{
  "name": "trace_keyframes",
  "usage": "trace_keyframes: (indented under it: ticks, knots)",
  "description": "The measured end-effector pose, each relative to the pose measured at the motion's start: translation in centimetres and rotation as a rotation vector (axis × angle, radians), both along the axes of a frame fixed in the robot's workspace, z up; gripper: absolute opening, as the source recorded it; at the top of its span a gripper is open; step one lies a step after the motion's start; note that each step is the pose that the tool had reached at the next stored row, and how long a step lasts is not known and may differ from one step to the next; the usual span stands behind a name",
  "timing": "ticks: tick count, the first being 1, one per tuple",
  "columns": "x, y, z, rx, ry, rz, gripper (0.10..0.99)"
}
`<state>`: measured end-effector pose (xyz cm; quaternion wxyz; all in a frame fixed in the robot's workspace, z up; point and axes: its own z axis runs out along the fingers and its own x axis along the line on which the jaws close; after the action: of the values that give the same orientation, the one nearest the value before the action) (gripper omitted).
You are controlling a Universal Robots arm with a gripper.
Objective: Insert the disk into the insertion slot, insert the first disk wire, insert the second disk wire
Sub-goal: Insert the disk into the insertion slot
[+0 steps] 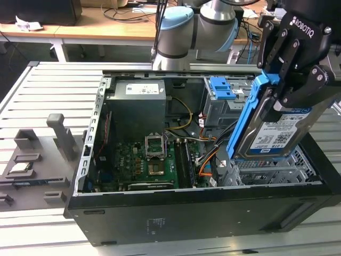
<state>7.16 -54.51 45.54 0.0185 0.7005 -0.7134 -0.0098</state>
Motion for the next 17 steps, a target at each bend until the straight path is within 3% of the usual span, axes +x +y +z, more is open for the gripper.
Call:
trace_keyframes:
  ticks: [2,6,8,17]
  knots:
    - [0.46,0.43,-0.6,-0.002,0.0005,0.0,0.369]
    - [1.37,0.72,-1.3,-0.005,0.001,0.0,0.369]
    - [1.76,0.73,-1.58,-0.007,0.0011,0.0,0.369]
    - [1.99,0.46,-2.3,-0.014,0.0011,-0.004,0.369]
